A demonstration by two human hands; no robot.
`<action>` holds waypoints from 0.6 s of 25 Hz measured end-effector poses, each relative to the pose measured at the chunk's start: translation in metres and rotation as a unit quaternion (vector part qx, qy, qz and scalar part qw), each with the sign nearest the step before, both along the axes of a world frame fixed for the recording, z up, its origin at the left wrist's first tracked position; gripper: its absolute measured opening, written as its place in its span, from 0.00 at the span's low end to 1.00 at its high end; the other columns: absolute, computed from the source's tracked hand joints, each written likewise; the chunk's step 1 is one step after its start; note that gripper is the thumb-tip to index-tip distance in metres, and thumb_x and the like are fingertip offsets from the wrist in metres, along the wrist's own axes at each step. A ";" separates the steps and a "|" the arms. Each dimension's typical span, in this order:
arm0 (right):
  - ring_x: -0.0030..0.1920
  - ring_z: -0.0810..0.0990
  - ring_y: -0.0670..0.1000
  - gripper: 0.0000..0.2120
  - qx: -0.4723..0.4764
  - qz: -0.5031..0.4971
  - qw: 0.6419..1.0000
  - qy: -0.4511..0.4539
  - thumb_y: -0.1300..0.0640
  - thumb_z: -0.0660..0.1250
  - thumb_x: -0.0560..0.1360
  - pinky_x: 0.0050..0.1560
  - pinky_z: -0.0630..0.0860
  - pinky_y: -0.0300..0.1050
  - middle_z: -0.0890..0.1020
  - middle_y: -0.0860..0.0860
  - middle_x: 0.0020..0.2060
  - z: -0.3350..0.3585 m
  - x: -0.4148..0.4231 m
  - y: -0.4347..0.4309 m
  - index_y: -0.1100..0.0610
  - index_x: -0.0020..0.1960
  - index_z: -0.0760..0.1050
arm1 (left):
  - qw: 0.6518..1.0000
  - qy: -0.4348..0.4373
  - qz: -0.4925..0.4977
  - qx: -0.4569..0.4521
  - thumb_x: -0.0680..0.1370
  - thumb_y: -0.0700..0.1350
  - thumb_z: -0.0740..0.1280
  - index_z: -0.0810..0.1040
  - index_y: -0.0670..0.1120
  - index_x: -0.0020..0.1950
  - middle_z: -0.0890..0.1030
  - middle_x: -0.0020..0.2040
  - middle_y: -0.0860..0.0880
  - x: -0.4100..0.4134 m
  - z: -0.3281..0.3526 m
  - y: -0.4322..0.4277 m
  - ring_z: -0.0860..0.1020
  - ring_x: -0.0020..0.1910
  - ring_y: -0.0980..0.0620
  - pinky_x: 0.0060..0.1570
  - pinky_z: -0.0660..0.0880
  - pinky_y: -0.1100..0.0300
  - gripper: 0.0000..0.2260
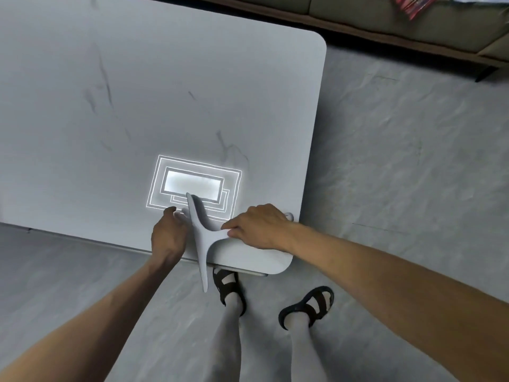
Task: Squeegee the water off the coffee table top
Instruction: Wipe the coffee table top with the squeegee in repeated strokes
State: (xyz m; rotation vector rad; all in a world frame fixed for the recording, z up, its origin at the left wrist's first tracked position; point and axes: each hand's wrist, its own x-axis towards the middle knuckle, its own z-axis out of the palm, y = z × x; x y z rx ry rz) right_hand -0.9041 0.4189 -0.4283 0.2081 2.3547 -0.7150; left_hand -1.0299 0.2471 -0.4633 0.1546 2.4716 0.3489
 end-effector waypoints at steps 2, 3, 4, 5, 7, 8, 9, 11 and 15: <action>0.58 0.77 0.55 0.17 -0.005 0.015 1.000 -0.001 0.44 0.53 0.81 0.55 0.71 0.50 0.80 0.50 0.60 -0.010 -0.008 -0.014 0.39 0.66 0.71 | 1.000 -0.008 -0.009 -0.019 0.80 0.42 0.56 0.67 0.43 0.71 0.79 0.61 0.36 -0.006 -0.002 -0.005 0.77 0.60 0.35 0.56 0.72 0.50 0.19; 0.59 0.77 0.55 0.16 -0.008 0.007 1.000 -0.003 0.44 0.53 0.81 0.55 0.71 0.50 0.80 0.50 0.61 -0.013 -0.002 -0.008 0.39 0.66 0.72 | 0.999 -0.010 -0.029 -0.016 0.79 0.41 0.57 0.68 0.43 0.69 0.79 0.60 0.37 -0.006 -0.002 -0.007 0.77 0.58 0.35 0.54 0.71 0.51 0.18; 0.60 0.76 0.54 0.17 -0.006 -0.013 1.000 -0.008 0.44 0.53 0.81 0.55 0.70 0.48 0.79 0.49 0.62 -0.015 0.010 0.005 0.39 0.66 0.71 | 0.998 -0.008 -0.054 -0.002 0.79 0.41 0.58 0.69 0.42 0.67 0.79 0.59 0.37 -0.004 -0.001 -0.007 0.77 0.57 0.35 0.52 0.71 0.52 0.16; 0.61 0.76 0.54 0.17 0.003 -0.042 0.999 -0.012 0.43 0.53 0.80 0.53 0.68 0.47 0.79 0.48 0.62 -0.015 0.026 0.024 0.38 0.66 0.71 | 0.997 -0.006 -0.078 0.017 0.79 0.40 0.58 0.71 0.41 0.65 0.80 0.58 0.38 0.000 0.000 -0.004 0.78 0.56 0.36 0.50 0.70 0.53 0.14; 0.56 0.79 0.53 0.16 0.044 -0.112 0.993 -0.019 0.44 0.54 0.80 0.46 0.67 0.44 0.81 0.47 0.57 -0.012 0.066 0.067 0.36 0.65 0.71 | 0.992 -0.010 -0.122 0.042 0.79 0.38 0.60 0.73 0.40 0.61 0.79 0.58 0.39 0.011 -0.001 0.008 0.78 0.54 0.39 0.49 0.70 0.56 0.12; 0.51 0.80 0.54 0.15 0.075 -0.145 0.986 -0.023 0.44 0.54 0.80 0.43 0.68 0.44 0.83 0.48 0.51 -0.009 0.089 0.088 0.36 0.64 0.72 | 0.988 -0.022 -0.146 0.045 0.78 0.38 0.61 0.72 0.40 0.62 0.77 0.60 0.39 0.018 -0.004 0.016 0.77 0.56 0.40 0.50 0.70 0.55 0.13; 0.45 0.80 0.54 0.15 0.106 -0.173 0.979 -0.028 0.45 0.55 0.80 0.41 0.69 0.44 0.83 0.49 0.47 -0.005 0.112 0.107 0.36 0.64 0.72 | 0.984 -0.044 -0.167 0.042 0.78 0.38 0.63 0.71 0.40 0.65 0.75 0.63 0.39 0.026 -0.007 0.024 0.75 0.59 0.39 0.54 0.71 0.52 0.15; 0.42 0.80 0.54 0.14 0.167 -0.212 0.962 -0.039 0.46 0.56 0.80 0.39 0.70 0.45 0.84 0.50 0.44 0.003 0.151 0.137 0.36 0.63 0.74 | 0.977 -0.086 -0.197 -0.001 0.78 0.42 0.64 0.66 0.41 0.70 0.66 0.70 0.38 0.036 -0.012 0.037 0.70 0.66 0.36 0.61 0.70 0.45 0.21; 0.45 0.82 0.53 0.14 0.251 -0.198 0.946 -0.058 0.43 0.55 0.79 0.39 0.66 0.44 0.84 0.48 0.47 0.020 0.185 0.164 0.33 0.61 0.73 | 0.970 -0.114 -0.207 -0.056 0.76 0.46 0.67 0.63 0.43 0.73 0.63 0.72 0.36 0.032 -0.016 0.045 0.68 0.67 0.34 0.64 0.69 0.44 0.27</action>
